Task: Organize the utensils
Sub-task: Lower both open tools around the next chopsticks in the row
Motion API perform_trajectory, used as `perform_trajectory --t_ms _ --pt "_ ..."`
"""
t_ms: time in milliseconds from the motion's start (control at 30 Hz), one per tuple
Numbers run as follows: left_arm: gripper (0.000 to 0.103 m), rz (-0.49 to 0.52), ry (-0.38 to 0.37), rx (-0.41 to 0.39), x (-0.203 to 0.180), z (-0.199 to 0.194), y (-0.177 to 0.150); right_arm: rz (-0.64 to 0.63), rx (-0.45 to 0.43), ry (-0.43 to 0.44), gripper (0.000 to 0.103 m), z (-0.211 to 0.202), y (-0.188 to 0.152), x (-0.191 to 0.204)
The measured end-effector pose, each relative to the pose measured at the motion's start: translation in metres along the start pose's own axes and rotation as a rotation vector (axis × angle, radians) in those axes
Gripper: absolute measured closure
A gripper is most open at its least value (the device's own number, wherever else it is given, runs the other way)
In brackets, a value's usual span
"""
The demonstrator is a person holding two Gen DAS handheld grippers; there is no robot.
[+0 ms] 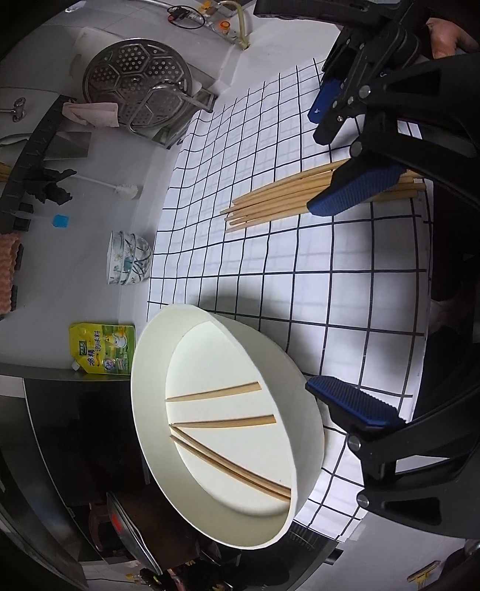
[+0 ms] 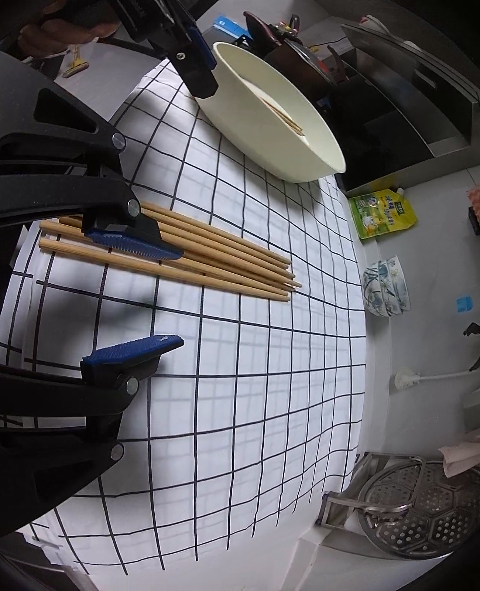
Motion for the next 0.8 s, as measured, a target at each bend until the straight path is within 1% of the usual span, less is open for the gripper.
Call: perform_trajectory --t_ms 167,433,633,800 --pt "0.016 -0.009 0.011 0.023 0.000 0.007 -0.007 -0.044 0.035 -0.023 0.062 0.014 -0.006 0.005" --pt "0.016 0.004 0.009 0.043 -0.007 0.013 -0.012 -0.101 0.049 -0.073 0.062 0.023 -0.009 0.011" --pt "0.016 0.008 0.006 0.058 -0.011 0.016 -0.015 -0.114 0.053 -0.080 0.062 0.024 -0.011 0.009" --pt "0.016 0.029 0.004 0.073 -0.018 0.020 -0.018 -0.099 0.052 -0.074 0.062 0.023 -0.012 0.002"
Point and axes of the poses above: each gripper's, at about its wrist camera, not at the fingertips, and z roughly the way its jaws point, x to its left, y to its top, the point moved 5 cm from there along z, roughly the way its jaws point, and after that the axes turned 4 degrees about z, right-handed, at the moved point
